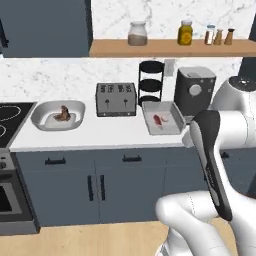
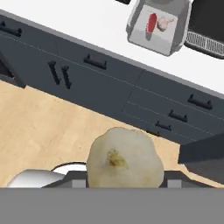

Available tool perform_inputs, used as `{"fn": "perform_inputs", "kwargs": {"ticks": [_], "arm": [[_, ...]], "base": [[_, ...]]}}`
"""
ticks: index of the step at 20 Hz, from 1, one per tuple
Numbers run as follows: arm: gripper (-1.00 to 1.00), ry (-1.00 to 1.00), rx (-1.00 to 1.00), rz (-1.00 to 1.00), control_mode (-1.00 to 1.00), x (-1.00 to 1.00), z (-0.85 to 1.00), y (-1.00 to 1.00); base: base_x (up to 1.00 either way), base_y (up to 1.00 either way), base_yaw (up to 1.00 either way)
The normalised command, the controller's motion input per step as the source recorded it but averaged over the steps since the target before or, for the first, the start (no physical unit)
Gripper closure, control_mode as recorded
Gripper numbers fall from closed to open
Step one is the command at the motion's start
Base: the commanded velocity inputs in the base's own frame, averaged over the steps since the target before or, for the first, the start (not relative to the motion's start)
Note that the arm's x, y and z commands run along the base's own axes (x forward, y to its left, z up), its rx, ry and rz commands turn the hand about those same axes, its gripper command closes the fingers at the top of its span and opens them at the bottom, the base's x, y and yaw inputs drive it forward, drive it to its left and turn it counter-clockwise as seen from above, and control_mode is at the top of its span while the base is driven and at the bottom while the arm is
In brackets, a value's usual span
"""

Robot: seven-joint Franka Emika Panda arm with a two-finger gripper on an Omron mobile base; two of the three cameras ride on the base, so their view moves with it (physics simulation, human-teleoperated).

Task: Place one garlic and one steak in each tupperware on the nearby counter, to pack two identical lunches.

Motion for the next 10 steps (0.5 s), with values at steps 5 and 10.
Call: {"fn": "perform_inputs", "kwargs": {"ticks": [5, 10], "arm": [[1.00, 0.00, 0.00, 0.00, 1.00, 0.00, 0.00, 0.00], [1.00, 0.00, 0.00, 0.00, 1.00, 0.00, 0.00, 0.00]], "base": [[0.33, 1.00, 0.49], [1.00, 0.90, 0.03]]}}
